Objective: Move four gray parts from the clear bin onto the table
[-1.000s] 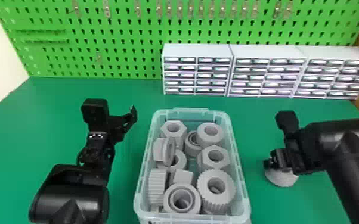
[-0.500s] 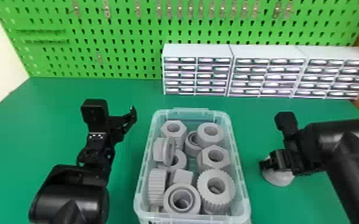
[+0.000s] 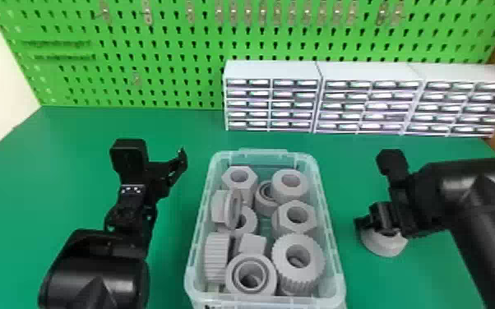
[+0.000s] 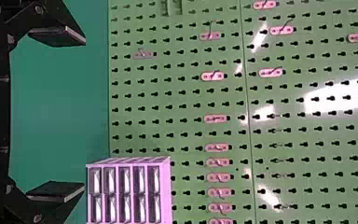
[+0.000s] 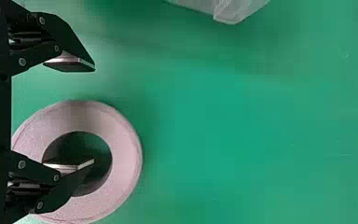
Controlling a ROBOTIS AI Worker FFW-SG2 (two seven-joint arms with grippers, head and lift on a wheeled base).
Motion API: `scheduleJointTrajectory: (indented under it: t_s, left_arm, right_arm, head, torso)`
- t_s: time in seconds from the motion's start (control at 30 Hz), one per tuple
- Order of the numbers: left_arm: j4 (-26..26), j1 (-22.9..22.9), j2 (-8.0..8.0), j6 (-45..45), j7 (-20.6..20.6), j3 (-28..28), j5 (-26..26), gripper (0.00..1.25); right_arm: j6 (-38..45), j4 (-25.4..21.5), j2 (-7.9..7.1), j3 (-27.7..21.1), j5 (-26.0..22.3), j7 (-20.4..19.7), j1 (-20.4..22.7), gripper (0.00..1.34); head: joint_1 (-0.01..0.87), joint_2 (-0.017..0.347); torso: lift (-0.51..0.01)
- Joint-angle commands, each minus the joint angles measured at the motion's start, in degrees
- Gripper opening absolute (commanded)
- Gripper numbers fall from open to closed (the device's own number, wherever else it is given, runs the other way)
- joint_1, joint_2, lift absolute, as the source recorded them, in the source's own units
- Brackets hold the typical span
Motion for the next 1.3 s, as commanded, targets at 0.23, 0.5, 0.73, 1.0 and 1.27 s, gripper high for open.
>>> scheduleJointTrajectory:
  t_s: [0.23, 0.5, 0.73, 1.0, 1.27]
  left_arm:
    - [0.0, 0.2, 0.0, 0.0, 0.0, 0.2, 0.0, 1.07]
    - [0.0, 0.3, 0.0, 0.0, 0.0, 0.2, 0.0, 1.07]
    - [0.0, 0.4, 0.09, 0.0, 0.0, 0.3, -0.1, 1.07]
    - [0.0, 0.3, 0.09, 0.0, -0.1, 0.2, -0.1, 1.07]
    - [0.0, 0.2, 0.09, 0.0, 0.0, 0.1, -0.2, 1.07]
  right_arm:
    - [7.0, -8.4, -0.1, 1.2, 0.4, 0.0, -3.4, 0.79]
    - [7.3, -13.3, -0.19, 1.9, -1.4, 0.0, -5.7, 0.79]
    - [7.3, -16.4, -0.19, 2.7, -2.7, 0.0, -7.2, 0.79]
    - [7.3, -17.6, -0.1, 3.3, -3.2, 0.0, -8.0, 0.79]
    - [7.3, -17.6, 0.08, 4.4, -3.8, 0.0, -8.2, 0.79]
  head:
    - [0.693, 0.072]
    - [0.693, 0.072]
    - [0.693, 0.072]
    - [0.693, 0.072]
    - [0.693, 0.072]
  torso:
    - [-0.052]
    - [-0.052]
    - [-0.052]
    - [-0.052]
    - [-0.052]
